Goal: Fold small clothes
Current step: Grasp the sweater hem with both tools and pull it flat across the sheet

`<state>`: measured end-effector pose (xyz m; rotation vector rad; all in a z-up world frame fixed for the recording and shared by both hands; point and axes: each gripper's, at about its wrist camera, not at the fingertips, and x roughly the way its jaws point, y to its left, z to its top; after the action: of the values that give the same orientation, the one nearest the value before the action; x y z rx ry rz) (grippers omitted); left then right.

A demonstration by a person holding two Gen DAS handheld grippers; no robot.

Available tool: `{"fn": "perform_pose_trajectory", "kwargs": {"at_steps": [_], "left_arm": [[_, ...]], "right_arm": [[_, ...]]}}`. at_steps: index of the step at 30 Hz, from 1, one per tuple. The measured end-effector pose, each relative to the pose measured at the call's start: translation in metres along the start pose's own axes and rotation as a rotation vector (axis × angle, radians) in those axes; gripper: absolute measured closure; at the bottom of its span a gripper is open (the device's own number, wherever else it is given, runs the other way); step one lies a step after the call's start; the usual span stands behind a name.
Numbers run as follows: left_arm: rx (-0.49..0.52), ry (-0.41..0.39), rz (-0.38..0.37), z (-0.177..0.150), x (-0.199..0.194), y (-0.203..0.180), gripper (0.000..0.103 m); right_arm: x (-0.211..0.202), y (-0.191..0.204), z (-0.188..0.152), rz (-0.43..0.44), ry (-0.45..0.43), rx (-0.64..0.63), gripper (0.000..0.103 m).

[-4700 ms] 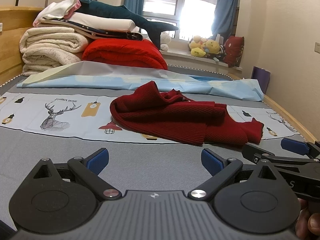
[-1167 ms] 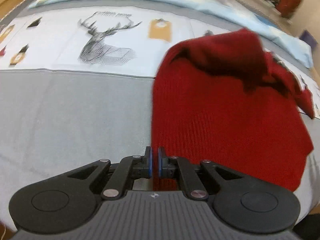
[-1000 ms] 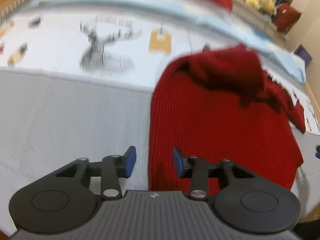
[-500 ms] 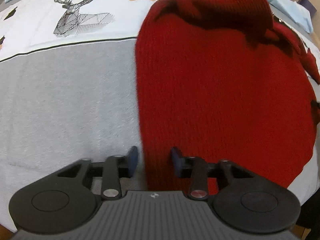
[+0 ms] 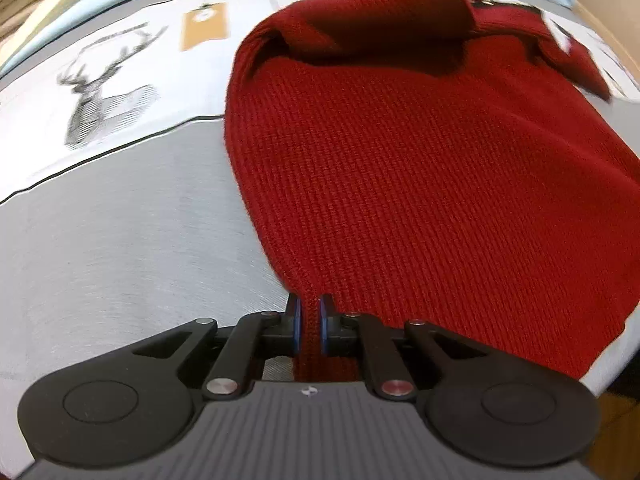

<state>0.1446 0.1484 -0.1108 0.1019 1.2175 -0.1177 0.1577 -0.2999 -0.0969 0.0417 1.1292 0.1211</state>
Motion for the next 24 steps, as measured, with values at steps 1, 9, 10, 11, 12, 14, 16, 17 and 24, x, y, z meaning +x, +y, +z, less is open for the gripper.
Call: {"fn": "perform_pose_trajectory", "kwargs": {"at_steps": [1, 9, 10, 11, 12, 14, 16, 17, 24], "left_arm": [[0.027, 0.003, -0.014, -0.003, -0.002, -0.004, 0.094], [0.131, 0.047, -0.077, -0.026, -0.005, -0.004, 0.095], [0.126, 0.048, -0.087, -0.027, -0.006, -0.003, 0.094], [0.111, 0.048, -0.102, -0.026, -0.006, 0.0, 0.092], [0.088, 0.05, -0.115, -0.024, -0.004, 0.006, 0.091], [0.038, 0.057, -0.138, -0.022, -0.002, 0.013, 0.09], [0.013, 0.065, -0.147, -0.02, 0.0, 0.017, 0.09], [0.007, 0.07, -0.151, -0.02, 0.001, 0.018, 0.09], [0.092, 0.078, -0.11, -0.013, 0.011, 0.01, 0.094]], "right_arm": [[-0.005, -0.004, -0.007, 0.007, 0.014, -0.008, 0.092], [-0.024, -0.028, -0.05, 0.072, 0.2, -0.053, 0.089], [-0.024, -0.028, -0.051, 0.073, 0.204, -0.054, 0.083], [-0.027, -0.025, -0.051, 0.072, 0.193, -0.059, 0.081], [-0.03, -0.022, -0.048, 0.073, 0.165, -0.068, 0.076], [-0.038, -0.018, -0.045, 0.072, 0.09, -0.085, 0.053], [-0.039, -0.016, -0.044, 0.068, 0.055, -0.074, 0.046], [-0.037, -0.016, -0.043, 0.062, 0.055, -0.073, 0.046], [-0.004, -0.013, -0.045, 0.025, 0.138, -0.105, 0.088]]}}
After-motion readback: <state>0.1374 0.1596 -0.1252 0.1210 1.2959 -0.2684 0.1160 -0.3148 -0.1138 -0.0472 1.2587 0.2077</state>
